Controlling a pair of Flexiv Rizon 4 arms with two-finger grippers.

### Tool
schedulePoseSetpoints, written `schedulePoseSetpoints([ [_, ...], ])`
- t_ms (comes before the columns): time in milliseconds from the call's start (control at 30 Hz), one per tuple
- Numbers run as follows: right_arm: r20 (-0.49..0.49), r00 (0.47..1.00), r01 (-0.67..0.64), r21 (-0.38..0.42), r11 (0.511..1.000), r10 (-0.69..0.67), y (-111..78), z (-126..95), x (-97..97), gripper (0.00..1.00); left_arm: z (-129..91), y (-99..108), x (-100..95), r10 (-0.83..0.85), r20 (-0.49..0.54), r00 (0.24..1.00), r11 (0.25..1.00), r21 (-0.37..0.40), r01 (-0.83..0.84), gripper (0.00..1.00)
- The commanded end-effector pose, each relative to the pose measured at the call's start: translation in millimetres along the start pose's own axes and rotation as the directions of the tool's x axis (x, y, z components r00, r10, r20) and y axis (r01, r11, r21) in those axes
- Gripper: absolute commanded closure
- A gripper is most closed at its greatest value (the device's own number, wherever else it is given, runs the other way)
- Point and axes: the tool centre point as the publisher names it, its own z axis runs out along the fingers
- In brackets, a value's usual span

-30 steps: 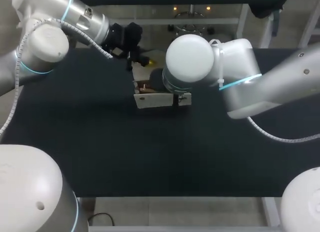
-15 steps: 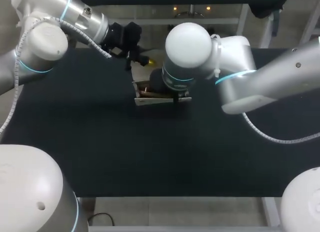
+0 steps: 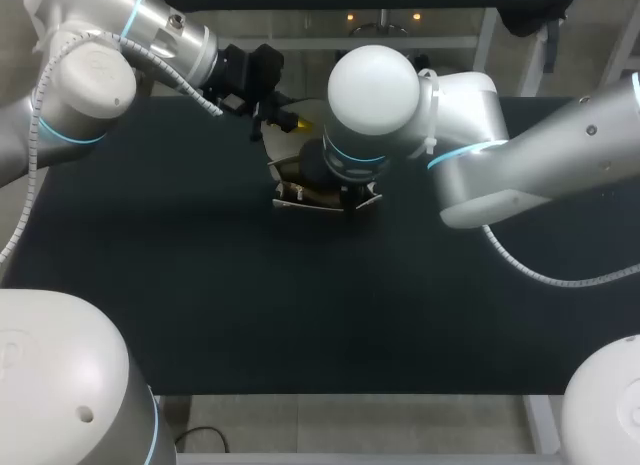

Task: Pick up the bag, open it, inspect its contents, close it, and place it on the opposite side

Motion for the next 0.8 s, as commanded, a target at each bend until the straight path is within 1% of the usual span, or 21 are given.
schedulePoseSetpoints([
  [33,0.01,1.0,0.0,0.001,1.0,0.0,0.7,0.1,1.5,0.0,0.9,-0.2,-2.7,0.0,-0.009,1.0,1.0,0.0,0.0,1.0],
  [800,0.02,1.0,-0.001,0.0,1.0,0.001,1.0,-0.4,-0.2,0.0,3.3,0.1,-3.6,0.002,-0.012,1.0,1.0,-0.009,-0.002,1.0],
])
